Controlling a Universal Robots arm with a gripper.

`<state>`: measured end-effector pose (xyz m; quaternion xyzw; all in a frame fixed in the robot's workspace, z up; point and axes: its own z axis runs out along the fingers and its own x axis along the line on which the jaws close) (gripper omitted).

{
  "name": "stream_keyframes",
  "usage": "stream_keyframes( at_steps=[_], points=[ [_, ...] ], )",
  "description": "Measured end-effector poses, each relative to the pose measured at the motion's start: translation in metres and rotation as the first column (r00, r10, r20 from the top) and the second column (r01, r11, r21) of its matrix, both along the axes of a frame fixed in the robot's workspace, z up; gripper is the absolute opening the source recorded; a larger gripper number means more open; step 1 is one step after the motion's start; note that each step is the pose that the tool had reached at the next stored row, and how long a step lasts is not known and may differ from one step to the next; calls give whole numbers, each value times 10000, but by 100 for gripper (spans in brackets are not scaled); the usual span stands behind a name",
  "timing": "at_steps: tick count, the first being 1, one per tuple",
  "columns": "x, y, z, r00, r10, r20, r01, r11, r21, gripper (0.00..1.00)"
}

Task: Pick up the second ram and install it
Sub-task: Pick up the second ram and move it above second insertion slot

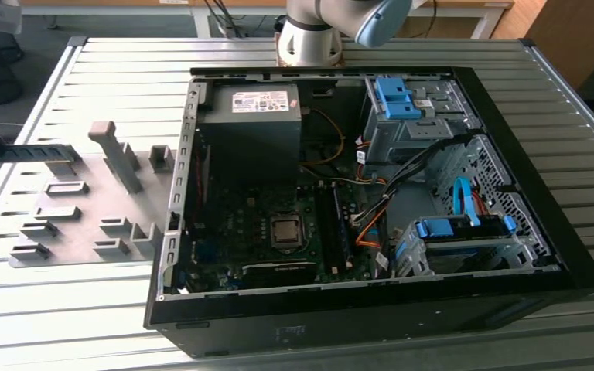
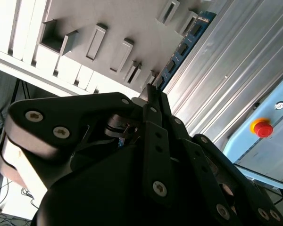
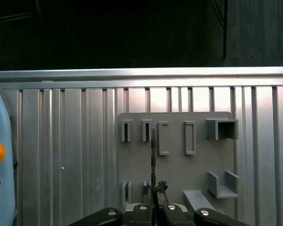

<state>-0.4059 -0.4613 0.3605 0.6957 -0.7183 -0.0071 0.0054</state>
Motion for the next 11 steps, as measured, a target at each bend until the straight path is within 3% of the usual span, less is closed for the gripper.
stream_keyframes(
  at_steps=[11],
  points=[
    [0,5,219,10000,0,1,0,10000,0,14]
  ],
)
